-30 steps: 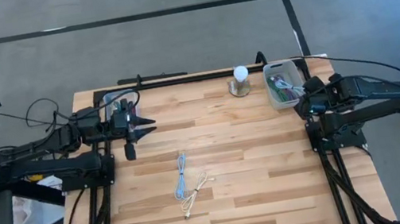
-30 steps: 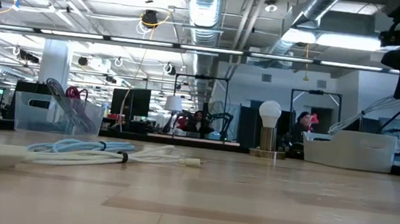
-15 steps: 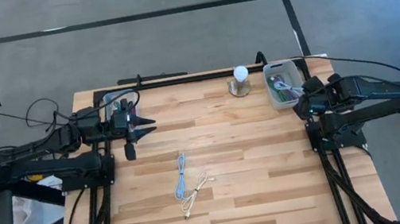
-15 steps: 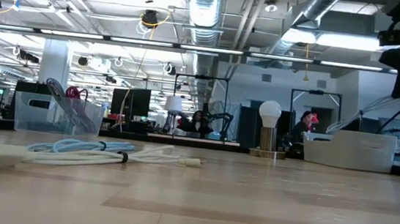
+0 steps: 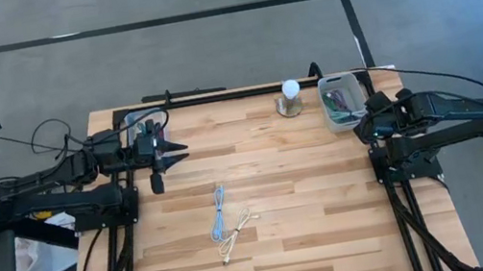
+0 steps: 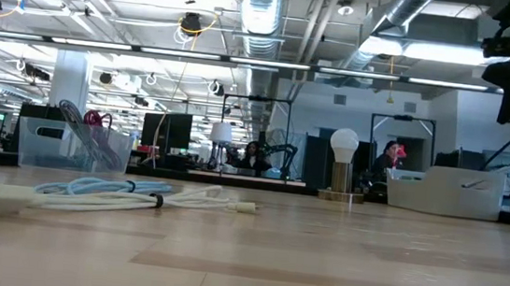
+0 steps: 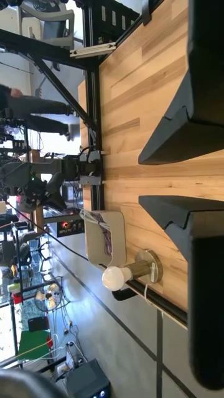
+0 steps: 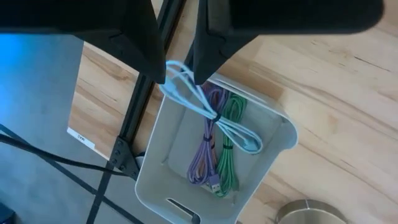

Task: Pick & Place USB Port
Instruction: Put the blue charger cable into the gray bin

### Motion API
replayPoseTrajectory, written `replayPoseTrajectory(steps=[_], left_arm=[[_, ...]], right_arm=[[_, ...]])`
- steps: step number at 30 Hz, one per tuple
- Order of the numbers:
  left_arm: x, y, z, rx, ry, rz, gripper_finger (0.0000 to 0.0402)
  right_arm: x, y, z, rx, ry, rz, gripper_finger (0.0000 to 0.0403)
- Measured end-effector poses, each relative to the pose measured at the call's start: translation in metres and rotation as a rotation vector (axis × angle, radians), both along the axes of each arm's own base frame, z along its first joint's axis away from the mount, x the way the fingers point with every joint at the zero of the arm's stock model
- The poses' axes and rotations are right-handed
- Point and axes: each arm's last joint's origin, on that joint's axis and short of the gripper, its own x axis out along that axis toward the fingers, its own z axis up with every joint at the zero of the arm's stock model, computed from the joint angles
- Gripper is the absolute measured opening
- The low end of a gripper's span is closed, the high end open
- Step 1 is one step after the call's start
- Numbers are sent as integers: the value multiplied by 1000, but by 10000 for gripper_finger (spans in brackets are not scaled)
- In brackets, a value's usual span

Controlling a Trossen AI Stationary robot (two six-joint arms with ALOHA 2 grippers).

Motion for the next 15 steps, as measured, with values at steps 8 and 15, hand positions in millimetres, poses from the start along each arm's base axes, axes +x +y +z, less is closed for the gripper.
replayPoseTrajectory(steps=[8,15], left_arm=[[0,0,0,0,0,0,90],[0,0,0,0,0,0,90]], right_arm=[[7,0,1,8,-15,70,75],[26,1,5,76,-125,255,75]])
